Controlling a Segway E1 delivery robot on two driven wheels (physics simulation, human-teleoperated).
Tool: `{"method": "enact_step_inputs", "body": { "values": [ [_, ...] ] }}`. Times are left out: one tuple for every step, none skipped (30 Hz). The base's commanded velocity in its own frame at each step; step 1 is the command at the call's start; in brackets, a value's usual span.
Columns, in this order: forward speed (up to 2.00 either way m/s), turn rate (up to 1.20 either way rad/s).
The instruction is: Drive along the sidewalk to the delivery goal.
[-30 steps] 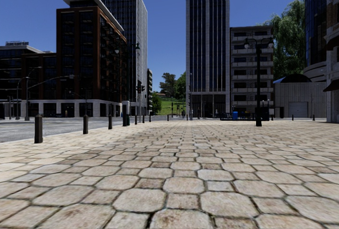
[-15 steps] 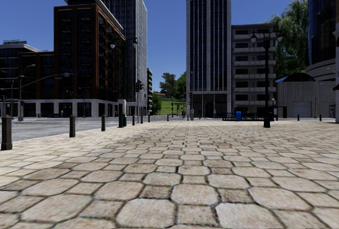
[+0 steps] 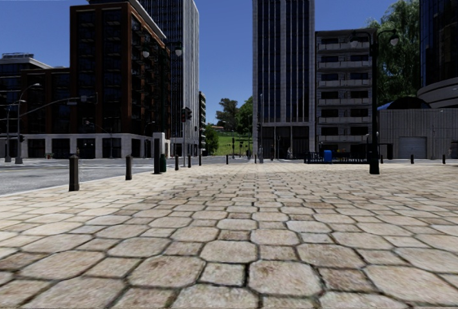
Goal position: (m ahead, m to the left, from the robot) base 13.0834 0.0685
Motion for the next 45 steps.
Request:
{"method": "enact_step_inputs", "body": {
  "values": [
    [2.00, 0.00],
    [2.00, 0.00],
    [2.00, 0.00],
    [2.00, 0.00],
    [2.00, 0.00],
    [2.00, 0.00],
    [2.00, 0.00],
    [2.00, 0.00],
    [2.00, 0.00],
    [2.00, 0.00],
    [2.00, 0.00],
    [2.00, 0.00],
    [2.00, 0.00],
    [2.00, 0.00],
    [2.00, 0.00],
    [2.00, 0.00],
    [2.00, 0.00],
    [2.00, 0.00],
    [2.00, 0.00],
    [2.00, 0.00],
    [2.00, 0.00],
    [2.00, 0.00],
    [2.00, 0.00],
    [2.00, 0.00],
    [2.00, 0.00],
    [2.00, 0.00],
    [2.00, 0.00],
    [2.00, 0.00],
    [2.00, 0.00],
    [2.00, 0.00],
    [2.00, 0.00],
    [2.00, 0.00],
    [2.00, 0.00],
    [2.00, 0.00],
    [2.00, 0.00],
    [2.00, 0.00],
    [2.00, 0.00],
    [2.00, 0.00],
    [2.00, 0.00],
    [2.00, 0.00],
    [2.00, 0.00],
    [2.00, 0.00],
    [2.00, 0.00],
    [2.00, 0.00],
    [2.00, 0.00]
  ]
}}
